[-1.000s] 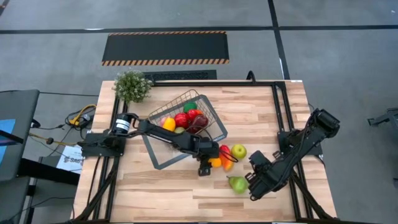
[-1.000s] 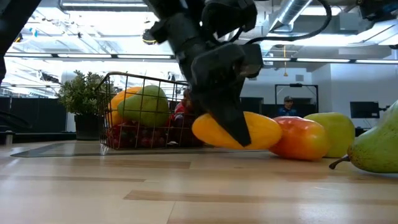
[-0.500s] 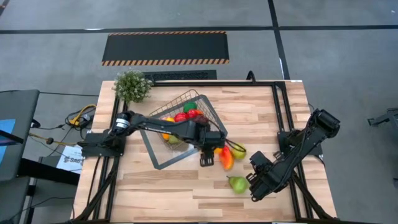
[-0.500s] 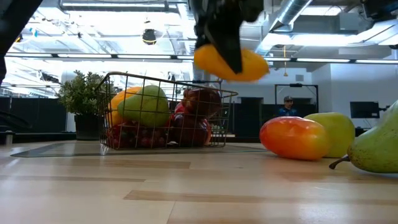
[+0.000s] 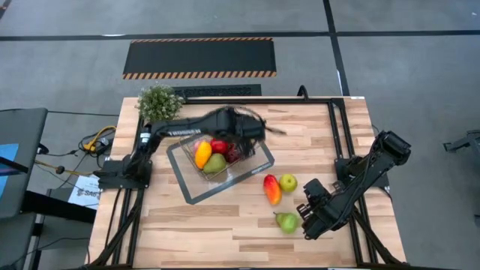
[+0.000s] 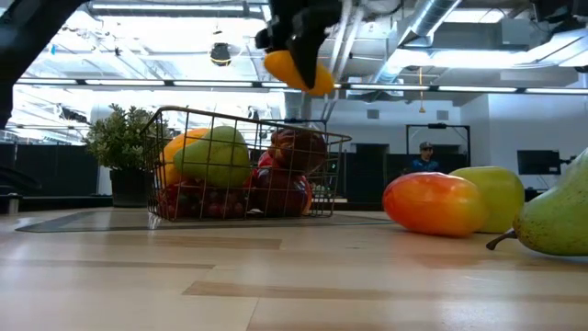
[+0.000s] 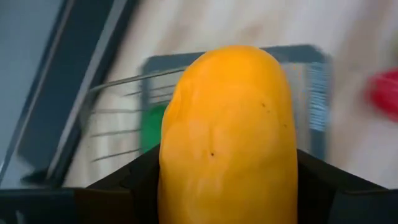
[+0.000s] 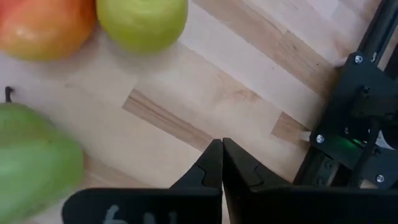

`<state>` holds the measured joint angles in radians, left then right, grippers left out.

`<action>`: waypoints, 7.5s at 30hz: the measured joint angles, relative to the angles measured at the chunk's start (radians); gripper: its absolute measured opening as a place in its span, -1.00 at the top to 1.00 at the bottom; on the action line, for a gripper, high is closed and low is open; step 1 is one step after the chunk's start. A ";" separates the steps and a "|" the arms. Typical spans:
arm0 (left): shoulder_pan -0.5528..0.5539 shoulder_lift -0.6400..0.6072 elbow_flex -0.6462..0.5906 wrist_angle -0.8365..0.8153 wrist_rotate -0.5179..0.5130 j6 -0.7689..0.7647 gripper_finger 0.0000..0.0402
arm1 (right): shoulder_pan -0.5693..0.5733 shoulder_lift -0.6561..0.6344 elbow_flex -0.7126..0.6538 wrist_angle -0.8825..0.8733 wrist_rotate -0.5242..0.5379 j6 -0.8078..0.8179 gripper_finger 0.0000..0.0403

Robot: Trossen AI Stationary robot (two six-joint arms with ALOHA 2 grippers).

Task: Build produce basket
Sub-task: Put the yellow mango into the gold wire basket, then put the red and yellow mango into the gold wire basket

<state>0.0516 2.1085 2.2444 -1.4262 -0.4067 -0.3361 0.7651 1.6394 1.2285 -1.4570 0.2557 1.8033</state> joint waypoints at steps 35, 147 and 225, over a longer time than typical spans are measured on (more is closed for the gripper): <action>0.238 -0.256 -0.568 0.328 -0.016 0.019 -0.18 | 0.000 -0.019 -0.001 -0.099 0.002 0.117 0.91; -0.171 0.134 -0.592 1.062 0.421 0.607 -0.22 | 0.197 -0.055 -0.025 0.083 -0.123 0.180 0.91; 0.077 -0.814 -1.256 0.555 0.044 -0.182 -0.77 | 0.161 -0.056 -0.025 0.082 -0.070 0.136 0.88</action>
<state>0.1285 1.2945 0.9882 -0.8709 -0.3628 -0.5178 0.9257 1.5837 1.2034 -1.3754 0.1856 1.9391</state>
